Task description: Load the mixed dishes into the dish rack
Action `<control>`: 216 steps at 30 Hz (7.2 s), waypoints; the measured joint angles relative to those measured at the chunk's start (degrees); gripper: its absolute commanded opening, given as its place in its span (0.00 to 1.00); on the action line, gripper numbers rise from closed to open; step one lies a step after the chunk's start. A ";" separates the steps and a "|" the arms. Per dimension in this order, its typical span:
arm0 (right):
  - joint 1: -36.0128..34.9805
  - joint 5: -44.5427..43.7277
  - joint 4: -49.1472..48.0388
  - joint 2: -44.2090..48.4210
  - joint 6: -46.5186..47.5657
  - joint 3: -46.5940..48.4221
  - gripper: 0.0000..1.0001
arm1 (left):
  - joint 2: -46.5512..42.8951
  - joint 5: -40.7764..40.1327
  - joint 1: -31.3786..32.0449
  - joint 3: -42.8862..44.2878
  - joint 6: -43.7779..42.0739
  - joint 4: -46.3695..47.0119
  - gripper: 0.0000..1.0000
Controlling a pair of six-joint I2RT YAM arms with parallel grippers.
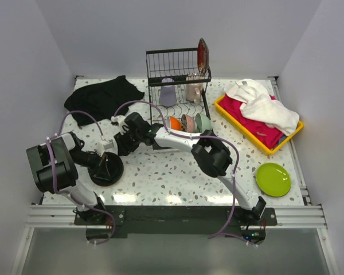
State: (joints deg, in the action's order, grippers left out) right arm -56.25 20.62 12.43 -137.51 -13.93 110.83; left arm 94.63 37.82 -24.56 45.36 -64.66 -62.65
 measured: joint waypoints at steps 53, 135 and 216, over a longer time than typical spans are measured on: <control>-1.22 -1.68 1.60 14.69 10.25 -5.57 0.00 | -13.97 6.95 -0.92 32.00 -0.37 -10.32 0.50; 8.31 6.73 2.14 27.02 4.72 -16.68 0.00 | -8.66 22.43 13.88 27.67 14.14 -0.59 0.22; 21.51 -75.25 11.85 12.70 28.48 23.74 0.00 | -14.86 -3.87 13.33 8.13 95.14 82.93 0.00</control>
State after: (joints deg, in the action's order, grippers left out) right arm -34.74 -54.63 24.27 -124.81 14.55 134.56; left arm 79.77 33.95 -11.22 53.49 30.48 20.27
